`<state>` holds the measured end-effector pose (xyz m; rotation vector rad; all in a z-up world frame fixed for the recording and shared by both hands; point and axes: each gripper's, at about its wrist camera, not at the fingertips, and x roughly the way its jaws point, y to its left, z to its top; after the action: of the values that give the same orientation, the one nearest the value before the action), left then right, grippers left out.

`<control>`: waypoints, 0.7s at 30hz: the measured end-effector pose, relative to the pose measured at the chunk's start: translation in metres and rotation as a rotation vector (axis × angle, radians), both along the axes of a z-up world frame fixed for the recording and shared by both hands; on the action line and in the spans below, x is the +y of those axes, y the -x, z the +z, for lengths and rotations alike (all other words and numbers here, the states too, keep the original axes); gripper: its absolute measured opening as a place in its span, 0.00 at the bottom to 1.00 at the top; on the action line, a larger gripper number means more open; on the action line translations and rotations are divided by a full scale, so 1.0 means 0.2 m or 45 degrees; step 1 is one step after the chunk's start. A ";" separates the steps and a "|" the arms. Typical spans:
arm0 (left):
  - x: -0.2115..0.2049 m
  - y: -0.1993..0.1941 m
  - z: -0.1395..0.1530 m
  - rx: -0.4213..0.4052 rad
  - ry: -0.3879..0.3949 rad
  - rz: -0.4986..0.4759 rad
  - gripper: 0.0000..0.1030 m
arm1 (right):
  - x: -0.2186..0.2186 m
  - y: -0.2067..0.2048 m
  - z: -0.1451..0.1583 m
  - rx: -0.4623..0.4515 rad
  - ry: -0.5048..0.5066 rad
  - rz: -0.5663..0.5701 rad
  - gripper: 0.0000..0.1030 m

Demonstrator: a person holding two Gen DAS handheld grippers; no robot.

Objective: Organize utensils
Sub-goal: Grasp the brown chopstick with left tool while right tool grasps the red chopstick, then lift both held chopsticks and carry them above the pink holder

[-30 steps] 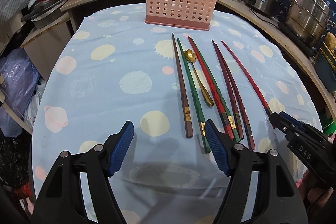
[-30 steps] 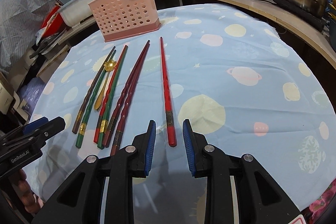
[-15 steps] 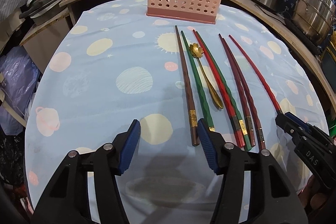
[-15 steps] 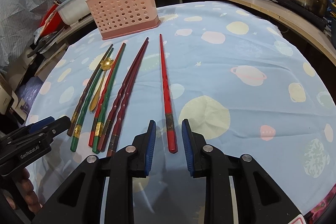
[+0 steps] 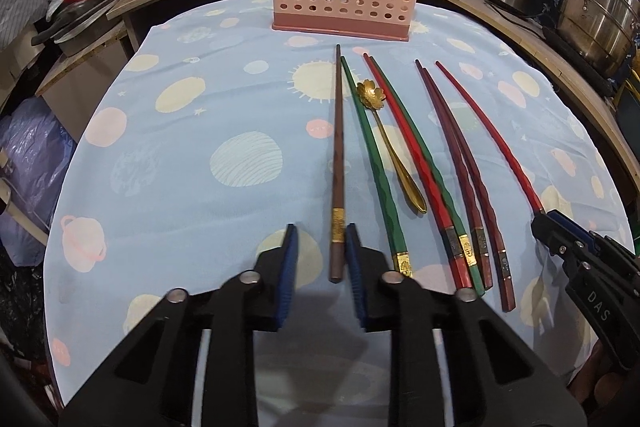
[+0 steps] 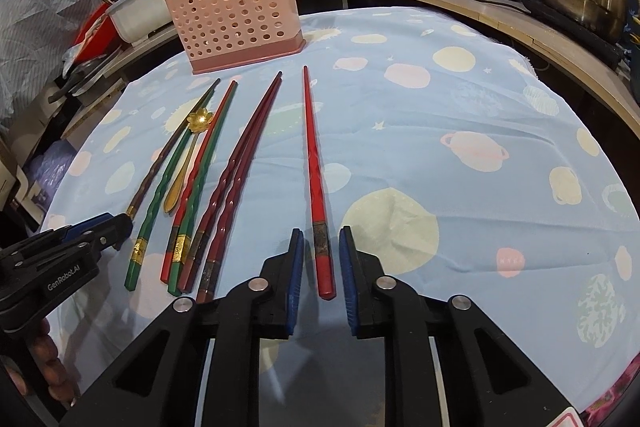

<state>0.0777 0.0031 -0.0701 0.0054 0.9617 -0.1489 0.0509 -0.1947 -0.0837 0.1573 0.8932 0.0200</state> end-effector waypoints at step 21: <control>0.14 0.12 0.18 -0.035 0.142 0.003 0.07 | -0.04 0.13 0.21 -0.127 -0.050 -0.004 0.07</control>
<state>0.0537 0.0302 -0.0351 -0.0961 0.9248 -0.1999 0.0239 -0.2030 -0.0414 0.1926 0.7931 0.0421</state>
